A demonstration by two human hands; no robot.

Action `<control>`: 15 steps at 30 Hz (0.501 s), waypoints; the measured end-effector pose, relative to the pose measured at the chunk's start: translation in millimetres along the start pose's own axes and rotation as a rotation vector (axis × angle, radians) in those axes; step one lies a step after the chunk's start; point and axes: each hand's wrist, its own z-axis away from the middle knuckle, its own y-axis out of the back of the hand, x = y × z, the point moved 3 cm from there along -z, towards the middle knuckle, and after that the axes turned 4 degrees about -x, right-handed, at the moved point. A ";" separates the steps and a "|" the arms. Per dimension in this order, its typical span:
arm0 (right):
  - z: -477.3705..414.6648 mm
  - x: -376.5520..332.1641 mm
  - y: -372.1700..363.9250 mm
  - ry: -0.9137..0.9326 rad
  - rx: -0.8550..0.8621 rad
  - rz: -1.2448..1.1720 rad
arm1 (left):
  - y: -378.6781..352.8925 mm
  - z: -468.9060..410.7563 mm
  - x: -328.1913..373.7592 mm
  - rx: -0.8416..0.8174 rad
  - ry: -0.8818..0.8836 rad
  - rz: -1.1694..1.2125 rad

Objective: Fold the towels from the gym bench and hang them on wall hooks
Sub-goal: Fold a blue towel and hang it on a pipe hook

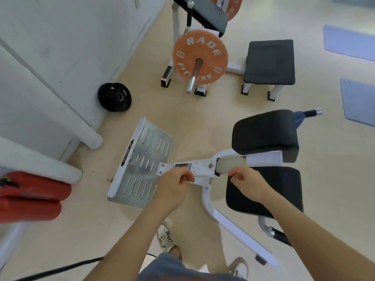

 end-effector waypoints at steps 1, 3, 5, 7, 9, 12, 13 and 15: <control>7.6 16.9 0.5 0.002 0.010 0.039 | -17.0 2.8 6.5 -0.002 0.006 0.012; 22.8 56.4 2.6 0.011 0.032 0.061 | -56.4 10.3 24.5 -0.017 0.000 -0.006; 39.1 101.5 9.7 0.027 0.051 0.010 | -99.9 19.6 46.4 -0.029 -0.011 -0.070; 54.0 143.7 22.9 0.057 0.075 -0.111 | -143.1 28.7 68.2 0.007 -0.033 -0.134; 72.9 180.6 36.2 0.066 0.062 -0.242 | -190.6 36.9 85.4 0.018 -0.028 -0.182; 100.6 234.6 60.9 0.041 0.144 -0.423 | -260.5 43.6 116.7 -0.087 -0.031 -0.233; 106.1 249.9 71.6 0.019 0.165 -0.471 | -278.0 43.0 128.1 -0.097 -0.037 -0.228; 107.8 274.9 92.4 -0.021 0.173 -0.517 | -305.0 37.3 149.0 -0.093 -0.052 -0.174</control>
